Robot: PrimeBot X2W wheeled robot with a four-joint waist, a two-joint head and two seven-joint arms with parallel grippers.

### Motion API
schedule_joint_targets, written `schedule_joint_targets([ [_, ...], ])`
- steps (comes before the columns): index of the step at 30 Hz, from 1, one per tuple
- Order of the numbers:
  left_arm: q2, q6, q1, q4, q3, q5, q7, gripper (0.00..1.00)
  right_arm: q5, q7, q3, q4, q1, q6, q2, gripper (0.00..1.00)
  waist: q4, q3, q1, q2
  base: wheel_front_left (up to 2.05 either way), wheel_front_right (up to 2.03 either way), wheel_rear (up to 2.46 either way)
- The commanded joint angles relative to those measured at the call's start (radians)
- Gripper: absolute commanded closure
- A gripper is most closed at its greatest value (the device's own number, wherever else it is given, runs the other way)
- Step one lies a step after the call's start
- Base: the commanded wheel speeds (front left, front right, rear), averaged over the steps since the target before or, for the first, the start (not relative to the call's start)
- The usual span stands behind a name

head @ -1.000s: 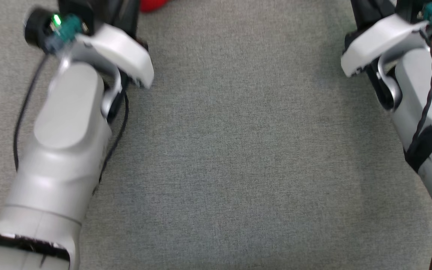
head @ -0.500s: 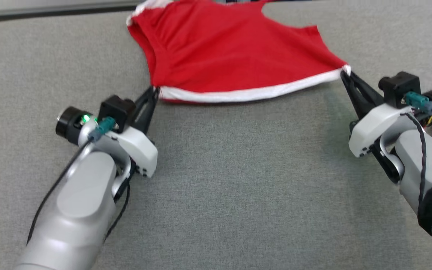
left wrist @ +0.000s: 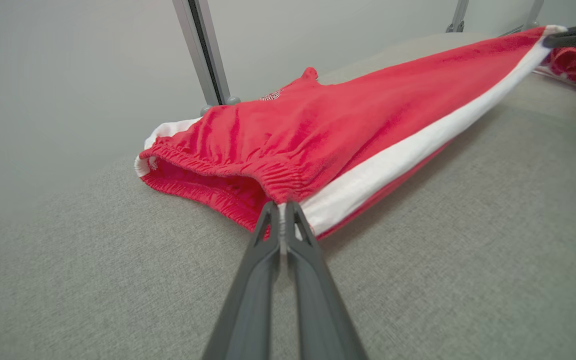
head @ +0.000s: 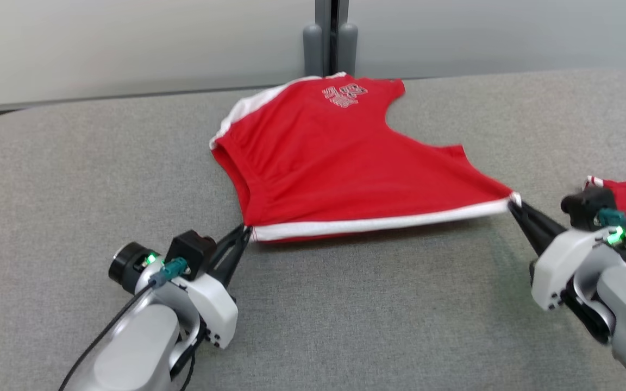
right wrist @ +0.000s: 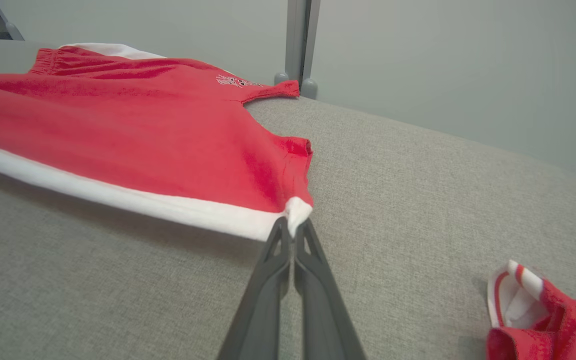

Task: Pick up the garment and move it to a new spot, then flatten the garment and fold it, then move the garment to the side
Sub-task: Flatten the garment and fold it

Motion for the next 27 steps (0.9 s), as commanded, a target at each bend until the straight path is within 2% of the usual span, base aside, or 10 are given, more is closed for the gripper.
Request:
schedule_joint_targets([
  [1,0.014,0.001,0.015,-0.004,-0.002,-0.009,-0.004,1.0,0.013,0.006,0.008,-0.007,0.019,-0.002,-0.014,1.0,0.003,-0.025,0.0,-0.0001,0.0,0.0,0.0],
  [8,0.048,0.001,0.11,-0.088,-0.081,-0.094,0.004,1.0,0.118,0.076,0.089,-0.118,0.089,-0.002,-0.132,1.0,-0.001,-0.075,0.0,-0.0001,0.0,0.0,0.0],
  [14,0.088,0.001,0.205,-0.193,-0.122,-0.151,0.046,1.0,0.194,0.132,0.116,-0.228,0.152,-0.002,-0.247,1.0,-0.005,-0.108,0.0,-0.0001,0.0,0.0,0.0],
  [21,0.143,0.013,0.332,-0.334,-0.167,-0.165,0.102,1.0,0.278,0.199,0.126,-0.341,0.248,-0.003,-0.348,1.0,-0.006,-0.154,0.0,-0.0001,0.0,0.0,0.0],
  [27,0.179,0.033,0.399,-0.442,-0.228,-0.127,0.147,1.0,0.326,0.281,0.123,-0.444,0.313,-0.002,-0.427,1.0,-0.002,-0.168,0.0,-0.0001,0.0,0.0,0.0],
])
